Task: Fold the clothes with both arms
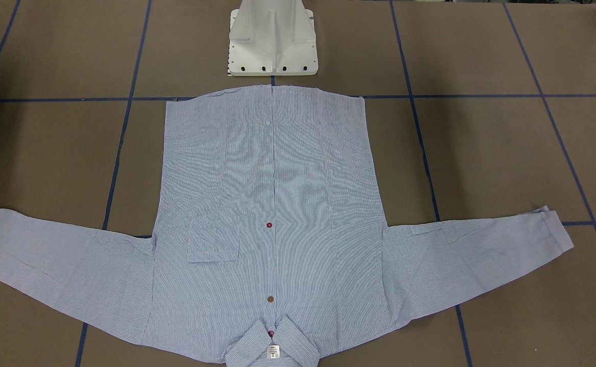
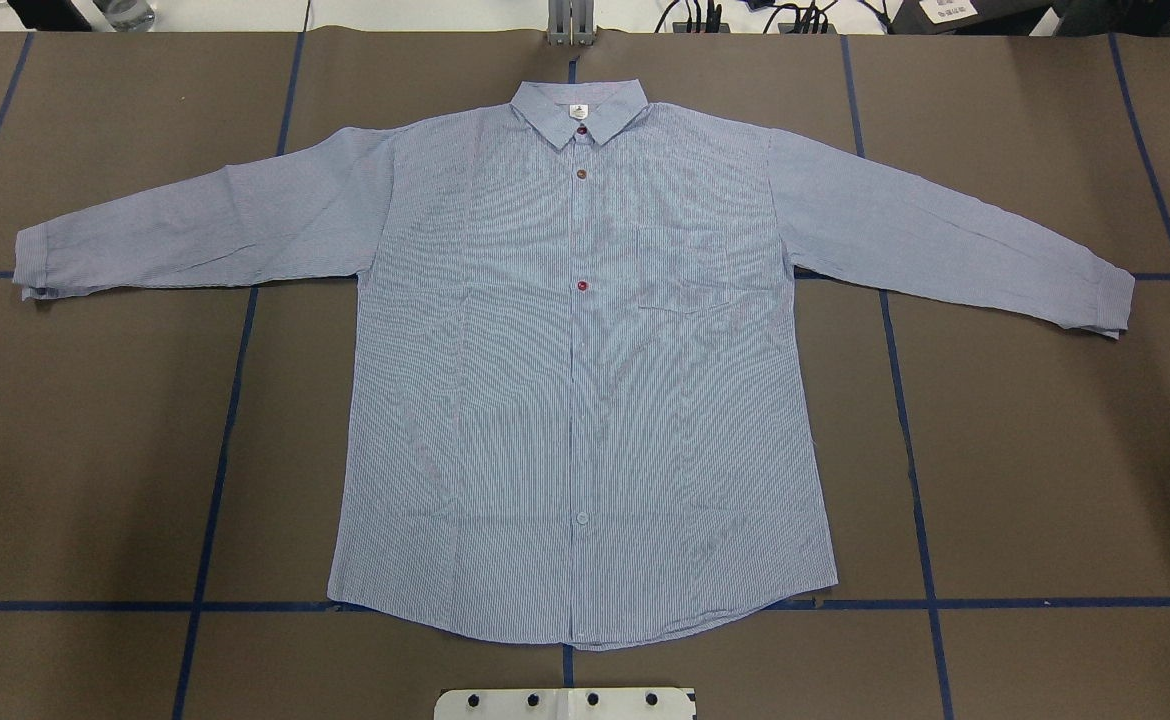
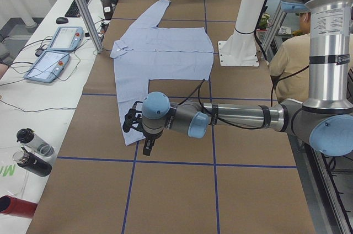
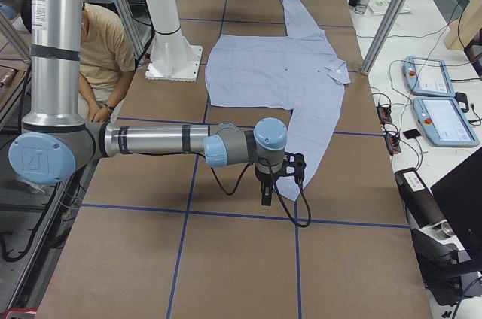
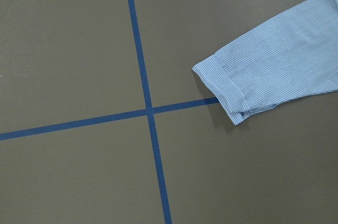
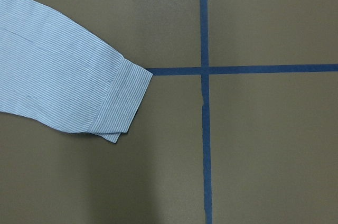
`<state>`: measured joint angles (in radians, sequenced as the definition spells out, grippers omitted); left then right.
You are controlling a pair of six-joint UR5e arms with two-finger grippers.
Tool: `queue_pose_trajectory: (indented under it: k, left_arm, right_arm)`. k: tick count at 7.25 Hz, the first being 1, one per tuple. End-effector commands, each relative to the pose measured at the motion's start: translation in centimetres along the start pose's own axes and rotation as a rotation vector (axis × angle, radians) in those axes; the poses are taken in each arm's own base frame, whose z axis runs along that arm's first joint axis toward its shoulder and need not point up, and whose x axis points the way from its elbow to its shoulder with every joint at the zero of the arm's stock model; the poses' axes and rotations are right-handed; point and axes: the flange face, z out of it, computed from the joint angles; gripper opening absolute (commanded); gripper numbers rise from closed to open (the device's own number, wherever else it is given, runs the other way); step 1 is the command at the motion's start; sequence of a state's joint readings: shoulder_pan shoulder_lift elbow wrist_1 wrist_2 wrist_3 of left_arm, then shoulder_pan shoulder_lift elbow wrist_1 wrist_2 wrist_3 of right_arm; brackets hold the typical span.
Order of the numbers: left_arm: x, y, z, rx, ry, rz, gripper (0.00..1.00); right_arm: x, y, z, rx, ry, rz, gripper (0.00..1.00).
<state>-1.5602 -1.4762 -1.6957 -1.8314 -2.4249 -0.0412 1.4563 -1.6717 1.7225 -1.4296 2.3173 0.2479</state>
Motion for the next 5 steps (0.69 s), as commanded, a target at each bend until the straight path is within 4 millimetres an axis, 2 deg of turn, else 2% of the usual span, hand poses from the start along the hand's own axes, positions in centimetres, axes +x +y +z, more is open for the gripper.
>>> queue_pose_trajectory:
  k: [1, 3, 4, 5]
  left_arm:
    - [1.2, -0.5, -1.2, 0.031, -0.014, 0.036, 1.0]
    - [1.5, -0.4, -1.4, 0.033, -0.021, 0.036, 1.0]
    - [1.4, -0.4, -1.4, 0.032, -0.025, 0.034, 1.0]
    - [1.3, -0.3, -1.3, 0.03, -0.024, 0.031, 1.0]
  right_arm:
    - [0.6, 0.8, -0.9, 0.008, -0.009, 0.021, 1.0]
    - [0.3, 1.2, -0.8, -0.008, -0.069, 0.027, 1.0]
    - [0.8, 1.4, -0.4, -0.012, -0.055, 0.029, 1.0]
    - [1.3, 2.9, -0.2, -0.021, -0.062, 0.042, 1.0]
